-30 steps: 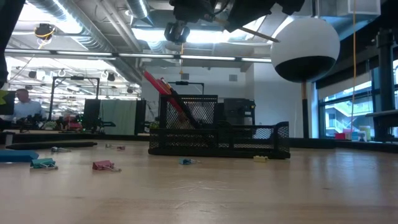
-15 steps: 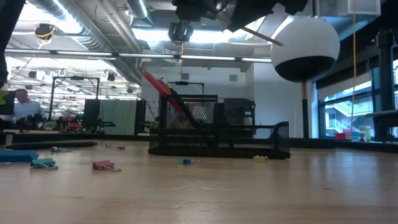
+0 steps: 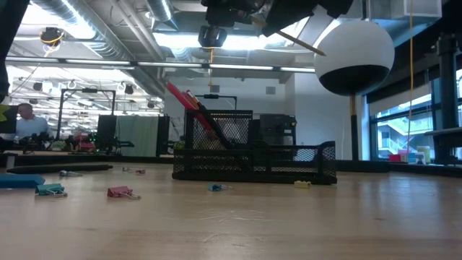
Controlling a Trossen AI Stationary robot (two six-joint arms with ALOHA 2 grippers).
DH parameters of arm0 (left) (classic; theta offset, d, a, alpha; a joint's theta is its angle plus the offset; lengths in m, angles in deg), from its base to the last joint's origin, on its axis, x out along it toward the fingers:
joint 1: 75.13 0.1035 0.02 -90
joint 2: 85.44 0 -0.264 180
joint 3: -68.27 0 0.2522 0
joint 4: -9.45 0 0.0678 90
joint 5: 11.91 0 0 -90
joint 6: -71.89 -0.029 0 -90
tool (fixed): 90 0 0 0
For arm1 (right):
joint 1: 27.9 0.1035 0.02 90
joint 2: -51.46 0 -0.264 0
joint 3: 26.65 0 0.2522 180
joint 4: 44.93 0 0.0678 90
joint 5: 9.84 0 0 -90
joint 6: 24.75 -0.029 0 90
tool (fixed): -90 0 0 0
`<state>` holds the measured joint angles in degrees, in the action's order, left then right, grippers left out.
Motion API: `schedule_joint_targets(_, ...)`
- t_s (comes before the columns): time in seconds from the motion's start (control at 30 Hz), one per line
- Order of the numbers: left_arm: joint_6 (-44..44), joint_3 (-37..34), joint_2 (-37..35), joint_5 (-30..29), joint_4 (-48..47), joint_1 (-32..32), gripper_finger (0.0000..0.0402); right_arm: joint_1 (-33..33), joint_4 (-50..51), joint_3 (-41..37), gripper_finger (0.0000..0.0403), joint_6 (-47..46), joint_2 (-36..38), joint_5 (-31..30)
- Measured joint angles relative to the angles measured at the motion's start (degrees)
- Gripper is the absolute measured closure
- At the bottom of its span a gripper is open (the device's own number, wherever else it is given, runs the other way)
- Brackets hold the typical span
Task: Pick and place office supplies into organizer
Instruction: Put the light yellow pencil into the black desk organizer
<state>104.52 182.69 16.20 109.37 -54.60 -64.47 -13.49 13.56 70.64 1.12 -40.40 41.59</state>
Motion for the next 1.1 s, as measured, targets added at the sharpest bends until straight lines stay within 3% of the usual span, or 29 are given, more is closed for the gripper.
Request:
schedule_joint_targets(0.6, -7.7, 0.0, -6.5, 0.0, -0.9, 0.9, 0.0299, 0.0, 0.1, 0.0, 0.0373, -2.2, -0.1, 0.1)
schedule_joint_targets(0.7, -12.4, 0.0, -9.1, -3.1, -0.9, 1.0, 0.0300, -0.2, -0.9, 0.0, 0.0369, -6.4, -0.1, 2.1)
schedule_joint_targets(0.8, -18.2, 0.0, -11.5, -7.5, -0.9, 0.4, 0.0300, -1.2, -3.9, 0.0, 0.0369, -12.5, -0.1, 7.8)
schedule_joint_targets(1.1, -32.3, 0.0, -17.2, -22.3, -4.5, -2.9, 0.0299, -5.4, -21.0, 0.0, 0.0362, -19.8, -0.1, 20.4)
